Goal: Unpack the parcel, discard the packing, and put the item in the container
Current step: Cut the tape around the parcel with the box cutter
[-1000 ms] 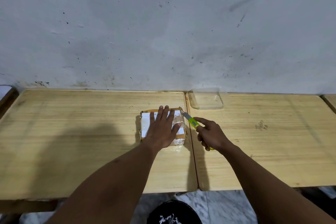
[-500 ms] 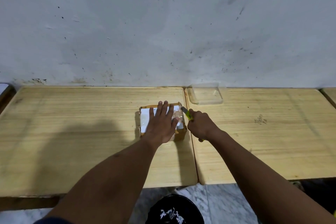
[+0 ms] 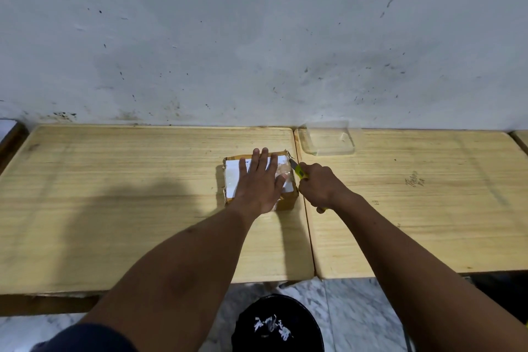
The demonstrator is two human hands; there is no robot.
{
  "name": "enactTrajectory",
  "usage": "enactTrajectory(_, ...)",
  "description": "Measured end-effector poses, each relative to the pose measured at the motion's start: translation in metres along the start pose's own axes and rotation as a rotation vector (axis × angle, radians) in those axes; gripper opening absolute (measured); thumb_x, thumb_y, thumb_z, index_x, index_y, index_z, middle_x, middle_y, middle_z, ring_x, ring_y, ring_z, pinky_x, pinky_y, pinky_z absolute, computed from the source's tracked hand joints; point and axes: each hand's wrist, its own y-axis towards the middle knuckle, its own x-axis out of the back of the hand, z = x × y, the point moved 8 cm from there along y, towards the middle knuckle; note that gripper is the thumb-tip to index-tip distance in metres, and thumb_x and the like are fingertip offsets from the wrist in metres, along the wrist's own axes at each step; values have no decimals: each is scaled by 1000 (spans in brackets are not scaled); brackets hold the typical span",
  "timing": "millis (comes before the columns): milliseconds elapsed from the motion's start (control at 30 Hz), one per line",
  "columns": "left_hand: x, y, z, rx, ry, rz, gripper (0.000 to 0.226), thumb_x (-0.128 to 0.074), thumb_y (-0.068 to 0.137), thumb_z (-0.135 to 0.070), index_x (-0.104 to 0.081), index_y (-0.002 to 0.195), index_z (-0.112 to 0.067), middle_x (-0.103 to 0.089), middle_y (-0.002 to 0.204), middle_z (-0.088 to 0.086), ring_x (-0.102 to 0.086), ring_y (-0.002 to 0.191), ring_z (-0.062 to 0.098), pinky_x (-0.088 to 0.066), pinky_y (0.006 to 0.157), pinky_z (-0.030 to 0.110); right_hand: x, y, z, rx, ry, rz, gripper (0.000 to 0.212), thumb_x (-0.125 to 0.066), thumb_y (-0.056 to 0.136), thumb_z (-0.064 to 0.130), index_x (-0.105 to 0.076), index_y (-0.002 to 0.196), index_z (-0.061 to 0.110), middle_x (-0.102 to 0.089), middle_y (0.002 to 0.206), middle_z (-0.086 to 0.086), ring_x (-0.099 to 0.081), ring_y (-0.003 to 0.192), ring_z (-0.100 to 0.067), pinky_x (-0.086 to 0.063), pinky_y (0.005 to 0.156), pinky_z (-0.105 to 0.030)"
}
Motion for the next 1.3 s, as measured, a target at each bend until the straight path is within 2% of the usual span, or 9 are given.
enactTrajectory(100, 0, 0, -1, 1, -7, 4, 62, -12, 102, -49, -5, 156, -18, 2, 165, 7, 11, 150, 26, -1, 120, 53, -1, -2, 4, -26, -24, 32, 36, -46, 89, 11, -55, 123, 4, -57, 86, -12, -56, 56, -25, -53, 56, -37)
enactTrajectory(333, 0, 0, -1, 0, 8, 20, 62, -15, 103, -47, -2, 156, -18, 6, 164, 7, 13, 150, 27, 1, 120, 53, -12, -21, 3, -13, -117, 92, 15, -48, 88, 15, -55, 98, 6, -58, 81, -13, -55, 47, -26, -48, 44, -30)
enactTrajectory(533, 1, -1, -1, 0, 8, 32, 61, -15, 103, -47, -1, 156, -18, 7, 164, 7, 14, 150, 26, 3, 120, 53, -19, -39, -5, -78, -193, 137, 36, -41, 86, 8, -54, 120, 5, -47, 84, -6, -58, 47, -31, -56, 52, -39)
enactTrajectory(700, -1, -1, 0, -2, 25, 38, 62, -14, 103, -48, 0, 156, -18, 8, 164, 7, 14, 150, 27, 2, 120, 53, -19, -40, -7, -64, -200, 101, 35, -40, 87, 8, -54, 119, 8, -46, 84, -5, -57, 47, -28, -51, 43, -31)
enactTrajectory(833, 1, -3, 0, -23, -1, 31, 62, -15, 103, -48, -4, 156, -18, 4, 164, 8, 11, 150, 27, -1, 120, 54, -9, -38, -18, -92, -43, 181, 31, -42, 90, 10, -59, 117, 7, -57, 80, -12, -51, 44, -22, -48, 39, -28)
enactTrajectory(933, 2, -3, 1, -40, -15, 60, 61, -16, 103, -47, -3, 156, -18, 5, 164, 7, 12, 150, 26, -1, 120, 54, 17, -38, -35, -153, 214, 178, 36, -54, 96, 33, -57, 131, 24, -58, 86, -14, -41, 48, -22, -40, 42, -27)
enactTrajectory(1033, 7, -6, 2, -109, 8, 66, 60, -20, 103, -45, -8, 156, -19, 1, 164, 7, 8, 151, 27, -5, 120, 53, 36, -33, -59, -180, 281, 99, 54, -45, 93, 12, -45, 146, 21, -60, 87, -13, -41, 46, -19, -38, 44, -28)
enactTrajectory(1200, 18, -12, 19, -412, 97, -30, 61, -17, 101, -49, -29, 151, -18, -26, 160, 10, -20, 149, 26, -27, 116, 49, 25, -25, -88, -222, 300, 83, 60, -41, 91, 7, -41, 148, 22, -60, 89, -15, -41, 47, -19, -37, 44, -28)
enactTrajectory(1300, 18, -12, 31, -537, 147, -29, 61, -14, 102, -51, -26, 153, -20, -21, 161, 9, -18, 149, 24, -17, 120, 40, 13, -24, -97, -244, 308, 85, 62, -40, 91, 5, -39, 150, 22, -62, 90, -16, -42, 46, -18, -36, 43, -27)
